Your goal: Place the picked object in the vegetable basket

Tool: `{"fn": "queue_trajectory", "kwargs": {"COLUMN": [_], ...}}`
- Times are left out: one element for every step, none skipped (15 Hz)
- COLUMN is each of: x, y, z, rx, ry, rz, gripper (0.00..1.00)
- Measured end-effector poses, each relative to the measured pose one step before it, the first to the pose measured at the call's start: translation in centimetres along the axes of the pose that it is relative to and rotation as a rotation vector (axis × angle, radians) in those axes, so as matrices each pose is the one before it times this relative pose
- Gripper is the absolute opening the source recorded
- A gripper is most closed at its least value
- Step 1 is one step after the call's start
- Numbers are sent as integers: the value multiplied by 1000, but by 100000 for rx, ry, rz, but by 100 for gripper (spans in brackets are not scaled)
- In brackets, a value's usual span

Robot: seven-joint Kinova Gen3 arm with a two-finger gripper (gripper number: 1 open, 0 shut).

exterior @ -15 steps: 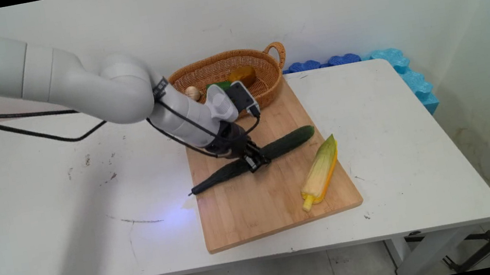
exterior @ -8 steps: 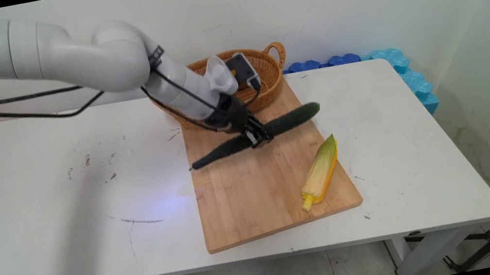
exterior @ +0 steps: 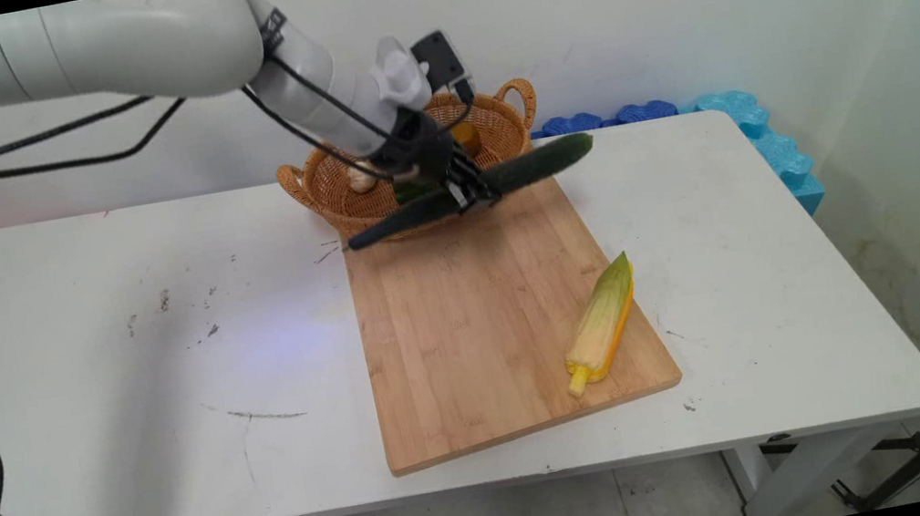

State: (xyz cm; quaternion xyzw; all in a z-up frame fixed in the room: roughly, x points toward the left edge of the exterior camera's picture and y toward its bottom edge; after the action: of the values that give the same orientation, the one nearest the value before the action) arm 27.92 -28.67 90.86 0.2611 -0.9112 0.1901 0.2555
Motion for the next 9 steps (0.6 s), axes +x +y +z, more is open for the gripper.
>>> {"fn": "queue_trajectory", "kwargs": {"x": [176, 83, 80, 111, 33, 6, -19, -64, -116], "y": [-735, -433, -522, -832, -609, -697, -659, -524, -578], "z": [-198, -83, -88, -84, 5, 43, 111, 179, 263], "rx": [929, 537, 640, 1005, 709, 818, 743, 490, 499], "ry": [80, -9, -24, -33, -160, -208, -271, -286, -364], "rz": [1238, 712, 846, 1422, 1051, 1078, 1070, 963, 1037], "gripper": [0, 0, 0, 0, 0, 0, 0, 0, 0]}}
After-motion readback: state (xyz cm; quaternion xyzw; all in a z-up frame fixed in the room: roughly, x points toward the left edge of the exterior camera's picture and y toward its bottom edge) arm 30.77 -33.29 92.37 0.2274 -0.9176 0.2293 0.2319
